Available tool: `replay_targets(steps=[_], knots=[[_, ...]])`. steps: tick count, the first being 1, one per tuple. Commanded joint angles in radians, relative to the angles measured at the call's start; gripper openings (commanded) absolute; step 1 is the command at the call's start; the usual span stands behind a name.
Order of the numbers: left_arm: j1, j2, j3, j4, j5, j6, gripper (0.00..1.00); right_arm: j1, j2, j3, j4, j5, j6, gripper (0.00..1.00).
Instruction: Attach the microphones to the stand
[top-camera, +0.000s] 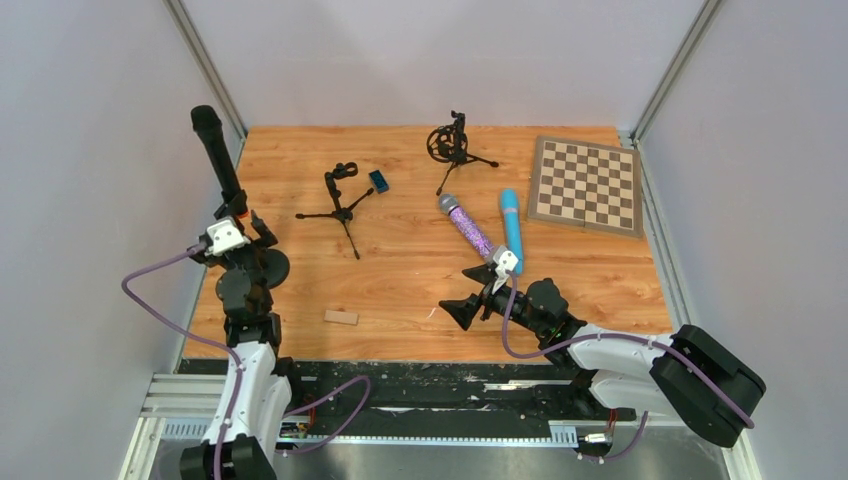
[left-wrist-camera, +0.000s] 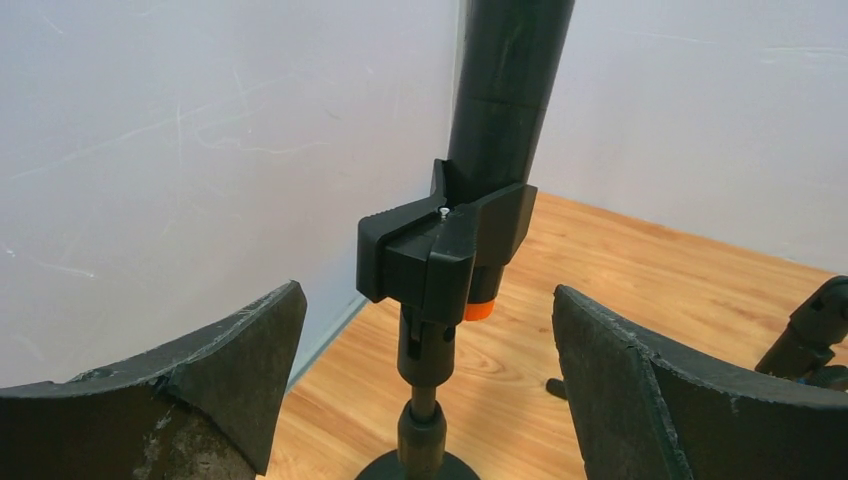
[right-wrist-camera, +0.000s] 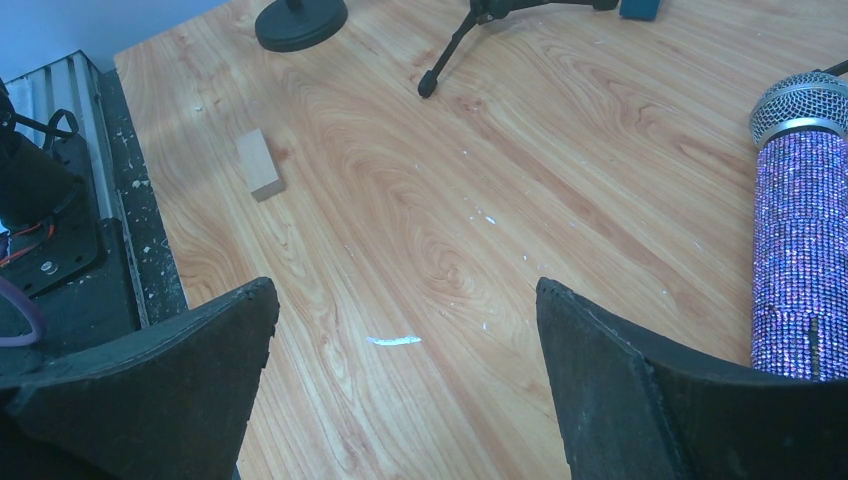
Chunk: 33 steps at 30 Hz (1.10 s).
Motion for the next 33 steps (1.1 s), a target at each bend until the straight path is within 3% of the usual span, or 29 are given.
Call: replay_targets(steps=[1,6,10,15,21,33], knots=[[0.009,-0.078,-0.003,-0.05,-0.009,-0.057,1.0,-0.005,0.002,0.019,0.024,-0.001,0.012,1.0],[0.009,-0.236,-0.019,-0.179,-0.031,-0.203,1.0,-0.004,0.017,0.033,0.012,-0.005,0.018,1.0],[0.009,-0.345,0.052,-0.439,-0.096,-0.363,1.0,-0.004,0.033,0.052,-0.015,-0.007,0.034,1.0],[0.009,-0.395,0.157,-0.786,-0.071,-0.525,1.0,-0.019,0.056,0.082,-0.039,-0.019,0.061,1.0],[0.009,-0.381,0.258,-0.971,0.13,-0.619,1.0,-0.077,0.055,0.167,-0.184,-0.068,0.099,1.0],[0.008,-0.206,0.407,-1.141,0.684,-0.546,1.0,-0.304,0.084,0.327,-0.524,-0.169,0.249,1.0]])
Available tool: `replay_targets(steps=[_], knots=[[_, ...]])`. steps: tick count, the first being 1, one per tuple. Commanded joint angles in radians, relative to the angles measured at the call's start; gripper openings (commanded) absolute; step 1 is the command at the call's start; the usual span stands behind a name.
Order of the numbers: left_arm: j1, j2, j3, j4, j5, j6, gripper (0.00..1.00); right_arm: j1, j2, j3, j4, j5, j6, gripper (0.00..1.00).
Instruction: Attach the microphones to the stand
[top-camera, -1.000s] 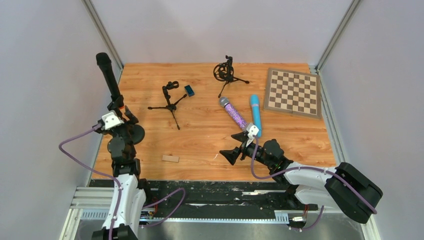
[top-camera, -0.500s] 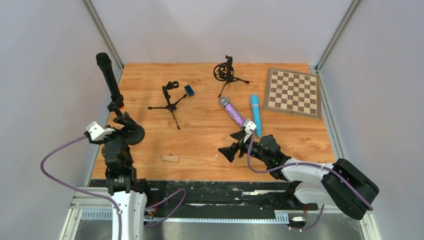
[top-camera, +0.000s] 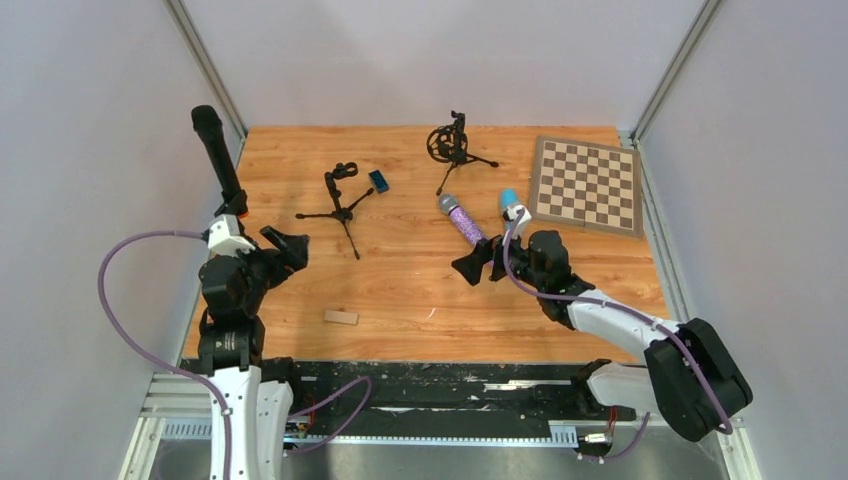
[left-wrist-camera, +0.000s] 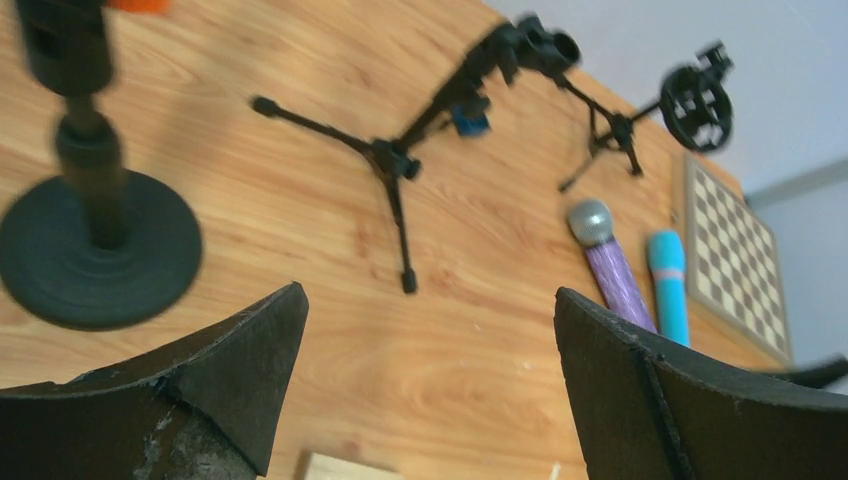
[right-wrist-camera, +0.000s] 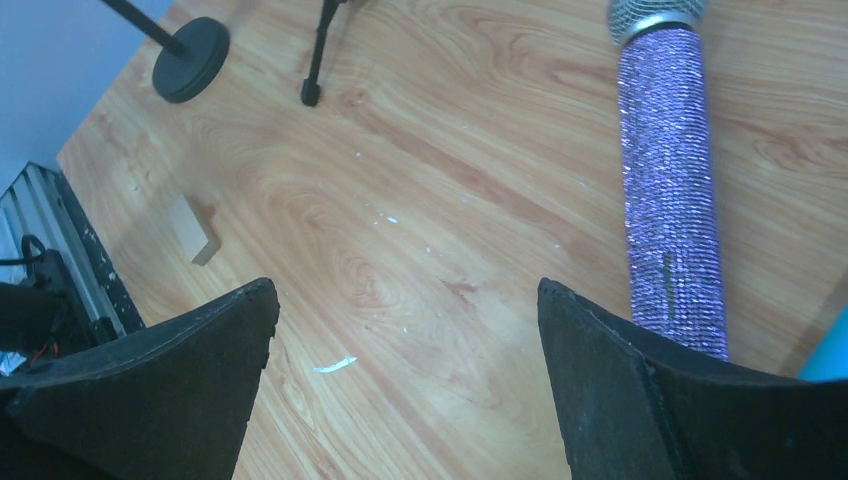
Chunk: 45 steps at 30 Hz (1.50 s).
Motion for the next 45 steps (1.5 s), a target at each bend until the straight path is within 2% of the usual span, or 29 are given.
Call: replay_targets(steps=[1,4,10,13,22,28,31,34,37,42,45], knots=[[0.007,0.05,0.063,-0.07,0.268,0.005,1.0,-0.069,0.031,0.069,-0.116,-0.085,0.084,1.0],[0.005,0.077,0.086,-0.092,0.304,0.059,1.0,-0.1,0.049,0.062,-0.096,-0.127,0.112,1.0],[-0.002,0.105,0.141,-0.181,0.292,0.177,1.0,-0.136,0.081,0.072,-0.105,-0.174,0.12,1.0],[-0.044,0.114,0.155,-0.201,0.258,0.241,1.0,-0.141,0.08,0.075,-0.117,-0.174,0.112,1.0],[-0.245,0.251,0.239,-0.268,0.027,0.344,1.0,-0.144,0.082,0.102,-0.17,-0.157,0.089,1.0],[-0.421,0.34,0.271,-0.246,-0.213,0.408,1.0,-0.145,0.061,0.104,-0.192,-0.13,0.071,1.0],[-0.471,0.377,0.281,-0.205,-0.319,0.424,1.0,-0.145,0.045,0.104,-0.21,-0.107,0.053,1.0],[-0.499,0.415,0.305,-0.188,-0.353,0.417,1.0,-0.146,0.028,0.111,-0.24,-0.062,0.032,1.0],[-0.515,0.42,0.324,-0.134,-0.345,0.413,1.0,-0.146,0.009,0.135,-0.288,0.015,0.009,1.0],[-0.517,0.379,0.298,0.071,-0.17,0.409,1.0,-0.145,-0.004,0.229,-0.407,0.238,-0.011,1.0],[-0.517,0.379,0.333,0.12,-0.14,0.422,1.0,-0.145,0.028,0.295,-0.47,0.367,-0.03,1.0]])
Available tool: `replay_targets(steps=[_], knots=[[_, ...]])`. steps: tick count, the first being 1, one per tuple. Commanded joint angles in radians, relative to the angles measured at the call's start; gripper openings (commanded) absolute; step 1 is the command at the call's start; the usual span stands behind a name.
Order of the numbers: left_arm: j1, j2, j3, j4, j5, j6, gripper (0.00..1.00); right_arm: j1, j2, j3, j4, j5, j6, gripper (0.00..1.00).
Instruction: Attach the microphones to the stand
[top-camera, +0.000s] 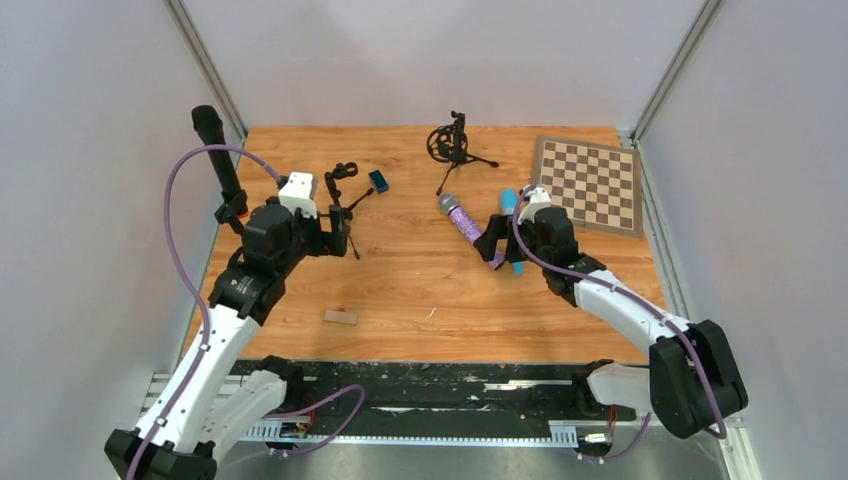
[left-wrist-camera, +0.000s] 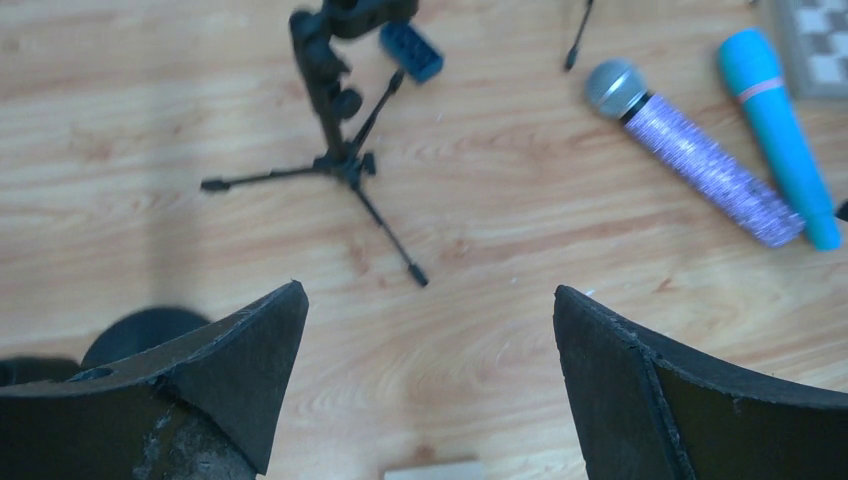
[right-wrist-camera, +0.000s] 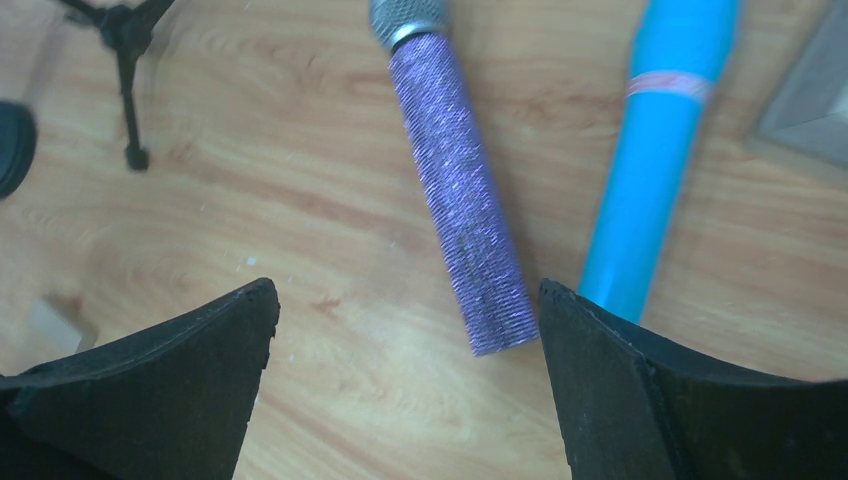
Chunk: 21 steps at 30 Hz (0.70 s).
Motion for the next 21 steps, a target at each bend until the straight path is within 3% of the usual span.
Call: replay_targets(steps=[1,9,16,21], knots=[[-0.007,-0.016,0.096,0.176,0.083,0.024,1.0,-0.006,0.015,0.124,-0.112,0.255,-0.042,1.0],[-0.013,0.091,0.26,0.177,0.023,-0.049,1.0,-0.005,0.12,0.316,-0.254,0.408,-0.057,1.0],[-0.013,0.127,0.136,0.207,-0.039,0.013,1.0,-0.006,0.276,0.527,-0.427,0.458,-0.018,1.0],[-0.013,0.155,0.127,0.169,-0.109,0.058,1.0,-0.015,0.421,0.69,-0.572,0.476,-0.031,1.0]])
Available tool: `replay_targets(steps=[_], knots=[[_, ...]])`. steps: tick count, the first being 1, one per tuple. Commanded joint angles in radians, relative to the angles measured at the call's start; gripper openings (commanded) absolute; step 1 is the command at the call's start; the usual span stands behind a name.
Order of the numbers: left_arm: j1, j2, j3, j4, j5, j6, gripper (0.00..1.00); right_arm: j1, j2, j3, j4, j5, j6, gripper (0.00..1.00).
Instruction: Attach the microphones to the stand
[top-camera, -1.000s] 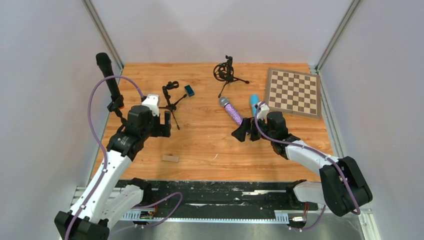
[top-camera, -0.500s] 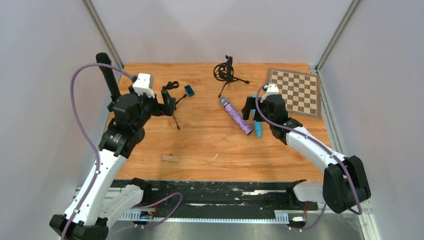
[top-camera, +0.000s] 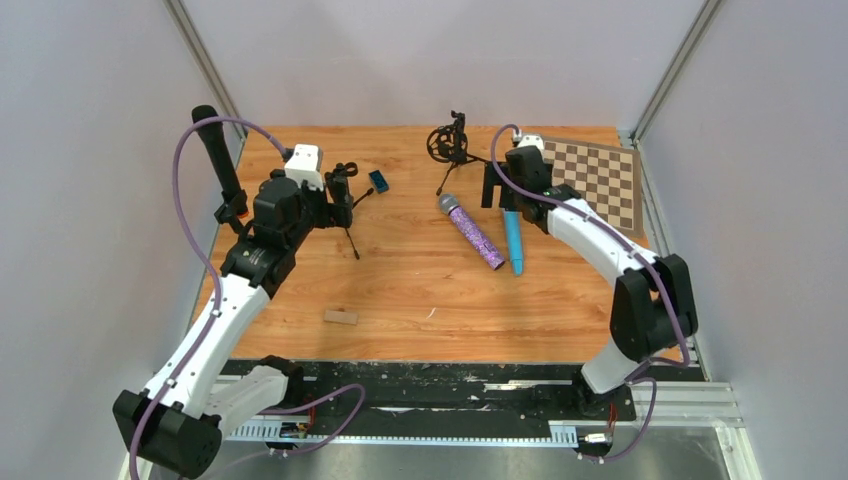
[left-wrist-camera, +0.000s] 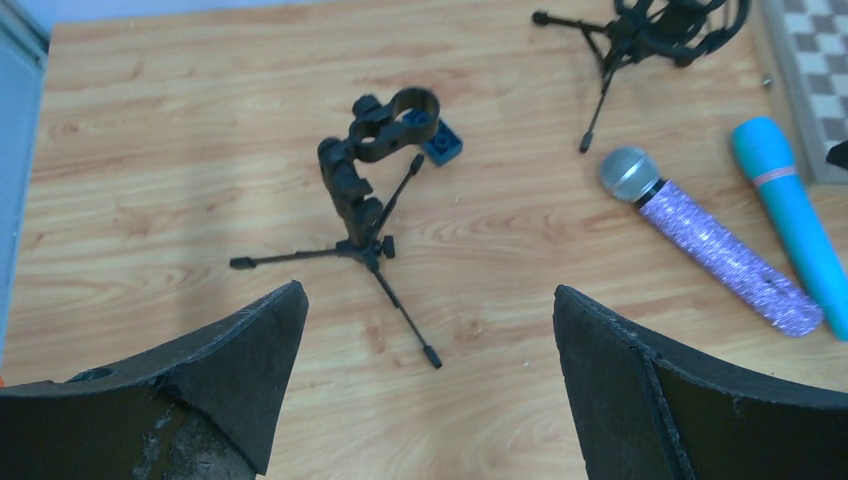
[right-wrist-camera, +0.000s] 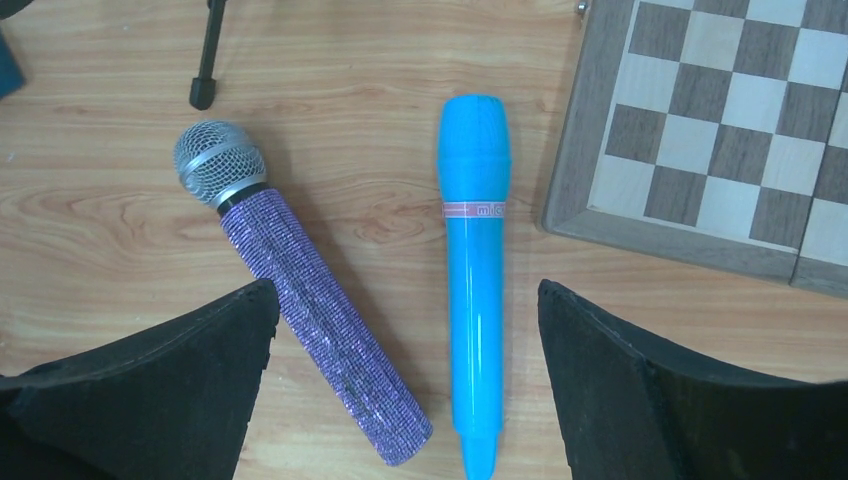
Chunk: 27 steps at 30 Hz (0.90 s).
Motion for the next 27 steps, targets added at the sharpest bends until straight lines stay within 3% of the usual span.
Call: replay_targets(steps=[1,17,27], knots=[[-0.006,0.004,-0.001,0.005,-0.068,0.044,1.0,-0.014,0.119,0.152,-0.179,0.036,0.003,1.0],[-0.027,-0.019,-0.045,-0.012,-0.089,0.108,1.0,-0.115,0.454,0.476,-0.478,-0.194,-0.056,0.95],[-0.06,-0.016,-0.064,-0.007,-0.087,0.122,1.0,-0.127,0.57,0.558,-0.546,-0.177,-0.075,0.73]])
